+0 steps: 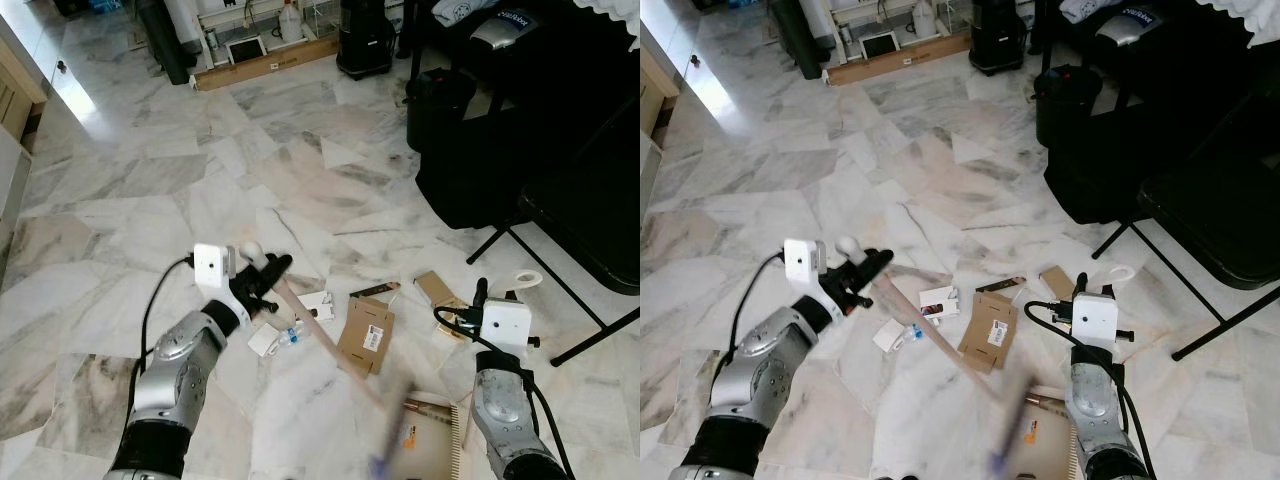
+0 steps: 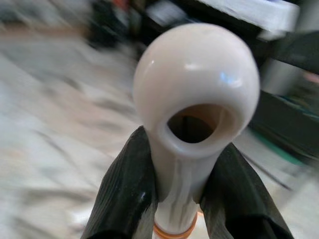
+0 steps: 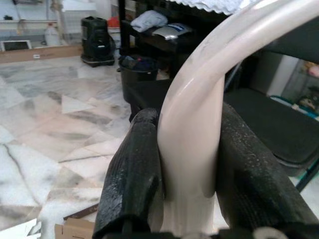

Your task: Sweep floor

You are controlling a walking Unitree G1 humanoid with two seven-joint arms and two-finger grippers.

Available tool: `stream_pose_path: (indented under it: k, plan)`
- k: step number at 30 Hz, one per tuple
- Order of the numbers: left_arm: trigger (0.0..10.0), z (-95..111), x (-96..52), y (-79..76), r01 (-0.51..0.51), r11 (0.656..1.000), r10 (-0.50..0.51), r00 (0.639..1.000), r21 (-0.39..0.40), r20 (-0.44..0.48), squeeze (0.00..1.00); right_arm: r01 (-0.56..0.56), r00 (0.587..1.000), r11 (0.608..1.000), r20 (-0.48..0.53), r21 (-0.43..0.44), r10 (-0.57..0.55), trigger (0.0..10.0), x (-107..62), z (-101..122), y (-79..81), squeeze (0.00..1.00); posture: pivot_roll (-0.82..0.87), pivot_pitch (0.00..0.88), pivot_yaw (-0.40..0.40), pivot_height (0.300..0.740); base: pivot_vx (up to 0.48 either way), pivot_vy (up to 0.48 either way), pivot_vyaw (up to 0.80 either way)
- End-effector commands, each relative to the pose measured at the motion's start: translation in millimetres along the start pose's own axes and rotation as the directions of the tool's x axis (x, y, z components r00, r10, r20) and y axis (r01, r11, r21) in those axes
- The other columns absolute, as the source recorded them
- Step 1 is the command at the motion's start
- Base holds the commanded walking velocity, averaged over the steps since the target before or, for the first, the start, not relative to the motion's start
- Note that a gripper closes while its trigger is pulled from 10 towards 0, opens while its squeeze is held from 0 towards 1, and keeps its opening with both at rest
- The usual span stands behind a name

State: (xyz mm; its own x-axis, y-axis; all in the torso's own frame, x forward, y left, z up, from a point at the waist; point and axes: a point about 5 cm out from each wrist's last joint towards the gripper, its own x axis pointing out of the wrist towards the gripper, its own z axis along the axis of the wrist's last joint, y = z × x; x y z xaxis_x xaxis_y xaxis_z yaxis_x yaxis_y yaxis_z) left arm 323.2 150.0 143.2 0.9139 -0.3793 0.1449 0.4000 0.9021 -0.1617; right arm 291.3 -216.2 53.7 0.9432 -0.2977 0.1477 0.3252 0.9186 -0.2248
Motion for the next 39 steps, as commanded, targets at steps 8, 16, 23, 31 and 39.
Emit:
stream_pose_path:
  k: [8, 16, 23, 31, 39]
  plan:
    - [10.0, 40, 2.5, 2.2, -0.076, 0.991, 0.052, 0.978, 0.114, 0.201, 0.00, -0.014, 1.000, 0.999, 0.008, 0.030, 0.014, 10.0, -2.2, 2, 2.8, 0.00, 0.04, 0.116, 0.131, 0.740, 0.000, 0.000, 0.00]
    - [10.0, 36, 3.1, 2.6, -0.118, 0.982, 0.085, 0.973, 0.145, 0.214, 0.00, 0.045, 0.991, 0.991, 0.117, 0.129, -0.060, 10.0, -3.0, 20, -10.5, 0.00, 0.02, 0.115, 0.122, 0.740, 0.000, 0.000, 0.00]
    - [10.0, 35, 4.3, -0.6, -0.138, 0.977, 0.099, 0.968, 0.162, 0.229, 0.00, 0.044, 0.970, 0.985, 0.228, 0.164, -0.082, 10.0, 1.3, 49, -17.3, 0.00, 0.00, 0.111, 0.114, 0.740, 0.000, 0.000, 0.00]
    - [10.0, 23, 3.3, -2.4, -0.137, 0.968, 0.096, 0.976, 0.211, 0.195, 0.00, 0.032, 0.954, 0.976, 0.285, 0.218, -0.094, 10.0, 7.6, 76, -19.4, 0.00, 0.00, 0.101, 0.106, 0.740, 0.000, 0.000, 0.00]
    - [10.0, 7, 3.4, -11.1, -0.131, 0.969, 0.094, 0.980, 0.210, 0.177, 0.00, 0.018, 0.958, 0.961, 0.269, 0.277, -0.096, 10.0, 8.9, 89, -16.7, 0.00, -0.03, 0.039, 0.087, 0.740, 0.000, 0.000, 0.00]
